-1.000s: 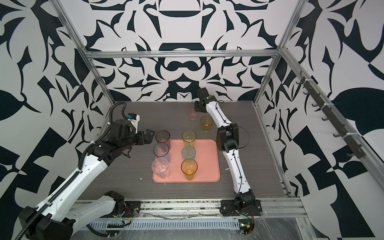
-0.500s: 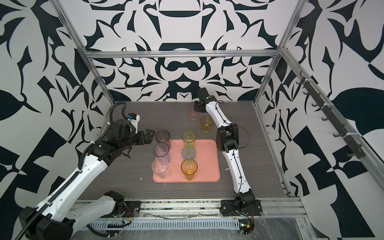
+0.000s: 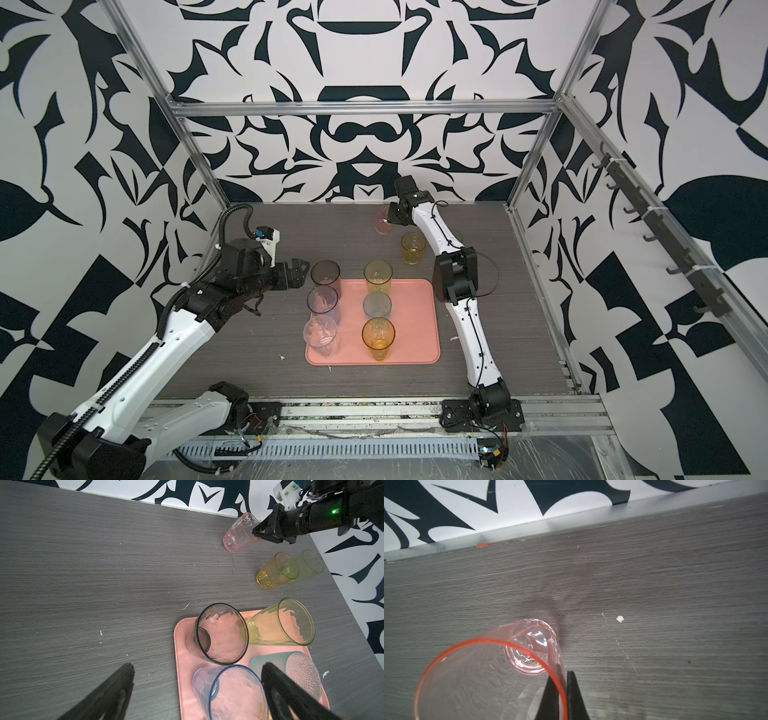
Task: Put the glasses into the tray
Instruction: 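Close the right gripper on the pink glass rim and lift it, then carry the pink glass toward the tray's far corner with the right gripper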
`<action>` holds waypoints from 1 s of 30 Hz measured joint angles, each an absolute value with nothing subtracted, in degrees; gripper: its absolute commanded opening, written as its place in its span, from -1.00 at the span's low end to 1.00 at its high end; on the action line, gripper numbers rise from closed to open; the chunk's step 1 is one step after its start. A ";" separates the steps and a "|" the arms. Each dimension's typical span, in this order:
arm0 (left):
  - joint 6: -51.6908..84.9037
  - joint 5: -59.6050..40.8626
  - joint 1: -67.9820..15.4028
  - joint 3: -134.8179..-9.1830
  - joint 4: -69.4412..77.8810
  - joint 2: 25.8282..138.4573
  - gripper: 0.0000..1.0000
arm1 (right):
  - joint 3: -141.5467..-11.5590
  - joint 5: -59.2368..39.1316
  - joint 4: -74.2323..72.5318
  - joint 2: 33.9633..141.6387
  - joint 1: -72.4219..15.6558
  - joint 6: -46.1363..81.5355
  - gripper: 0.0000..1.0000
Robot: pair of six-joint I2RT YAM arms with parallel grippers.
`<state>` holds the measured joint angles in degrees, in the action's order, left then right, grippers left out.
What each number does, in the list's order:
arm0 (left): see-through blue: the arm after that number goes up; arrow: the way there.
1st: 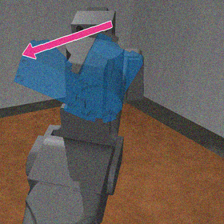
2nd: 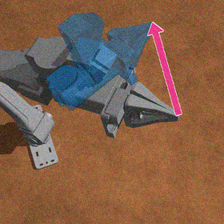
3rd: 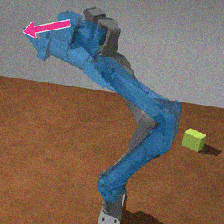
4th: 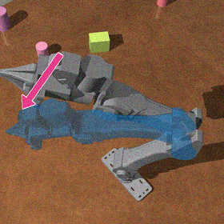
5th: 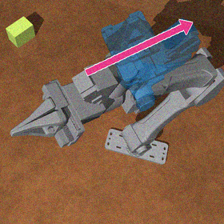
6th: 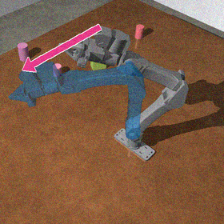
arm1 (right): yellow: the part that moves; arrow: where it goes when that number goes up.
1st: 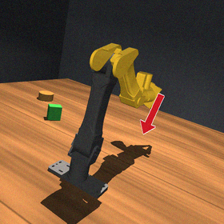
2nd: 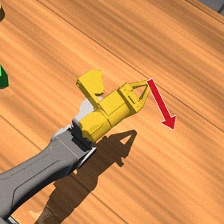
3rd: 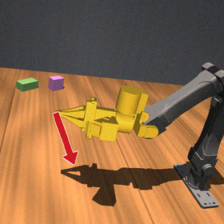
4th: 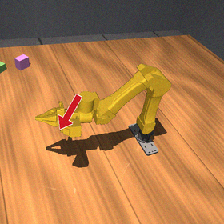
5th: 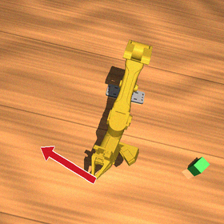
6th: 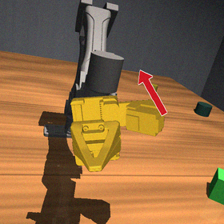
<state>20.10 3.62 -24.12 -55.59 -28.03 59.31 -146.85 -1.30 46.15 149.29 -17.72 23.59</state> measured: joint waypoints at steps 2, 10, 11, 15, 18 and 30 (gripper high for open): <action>20.12 3.62 -24.12 -55.59 -28.16 59.22 0.99 | -146.85 -1.30 46.74 149.16 -17.72 23.53 -1.00; 20.95 3.55 -24.12 -55.59 -28.14 56.97 0.99 | -144.05 -1.30 51.20 141.64 -17.72 22.72 -1.00; 21.12 3.42 -24.12 -55.59 -28.14 56.75 0.99 | -143.28 -1.28 51.46 139.74 -17.72 22.61 -1.00; 22.00 2.94 -24.12 -55.59 -28.18 56.58 0.99 | -140.40 -1.28 52.58 132.09 -17.72 22.26 -1.00; 22.74 2.90 -24.12 -55.59 -28.47 56.31 0.99 | -139.06 -1.26 53.89 127.70 -17.72 22.00 -1.00; 24.97 4.34 -24.12 -55.59 -30.20 53.52 0.99 | -118.13 -0.19 58.04 109.19 -17.74 21.52 -1.00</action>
